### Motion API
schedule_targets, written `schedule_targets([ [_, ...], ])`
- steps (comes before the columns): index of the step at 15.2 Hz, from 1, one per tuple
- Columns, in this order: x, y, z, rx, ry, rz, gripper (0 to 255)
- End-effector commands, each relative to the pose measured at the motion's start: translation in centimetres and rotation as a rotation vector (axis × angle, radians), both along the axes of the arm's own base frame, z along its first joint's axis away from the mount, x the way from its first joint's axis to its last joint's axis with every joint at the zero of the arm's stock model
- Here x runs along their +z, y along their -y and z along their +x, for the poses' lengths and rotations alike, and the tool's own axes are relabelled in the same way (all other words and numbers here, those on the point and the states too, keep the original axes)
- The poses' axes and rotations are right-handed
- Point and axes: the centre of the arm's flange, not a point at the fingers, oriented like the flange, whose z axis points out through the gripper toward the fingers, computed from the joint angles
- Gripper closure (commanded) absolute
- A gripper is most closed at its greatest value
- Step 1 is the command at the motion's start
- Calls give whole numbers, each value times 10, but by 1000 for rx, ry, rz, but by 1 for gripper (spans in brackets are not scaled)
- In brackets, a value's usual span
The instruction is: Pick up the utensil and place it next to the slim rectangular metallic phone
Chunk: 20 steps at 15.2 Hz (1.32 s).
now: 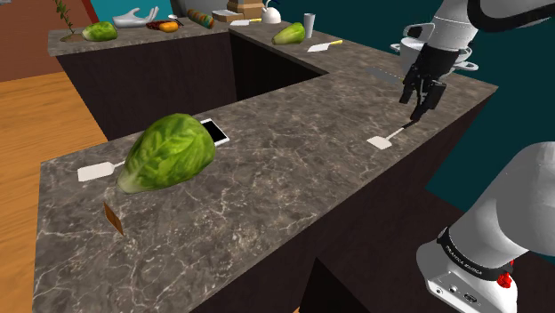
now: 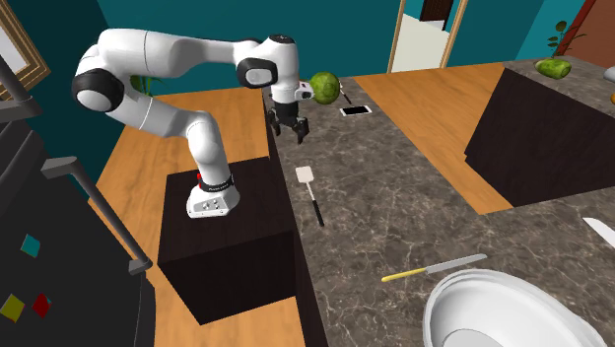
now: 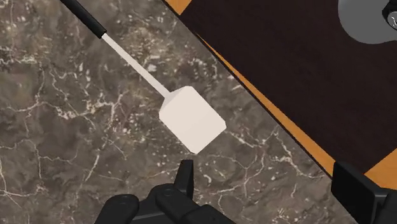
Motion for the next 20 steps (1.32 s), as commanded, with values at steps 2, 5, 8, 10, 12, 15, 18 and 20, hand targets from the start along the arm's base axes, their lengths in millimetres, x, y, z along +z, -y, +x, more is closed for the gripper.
schedule_targets([
  [2,-23,28,0,169,-7,-28,0],
  [5,-46,56,7,328,-15,-55,0],
  [8,-69,82,18,488,-22,-82,0],
  [10,-84,99,28,595,-27,-100,0],
  [12,-98,115,39,701,-32,-118,0],
  [15,-116,123,45,750,-35,-126,0],
  [18,-131,124,45,750,-34,-126,0],
  [20,-142,125,45,750,-35,-126,0],
])
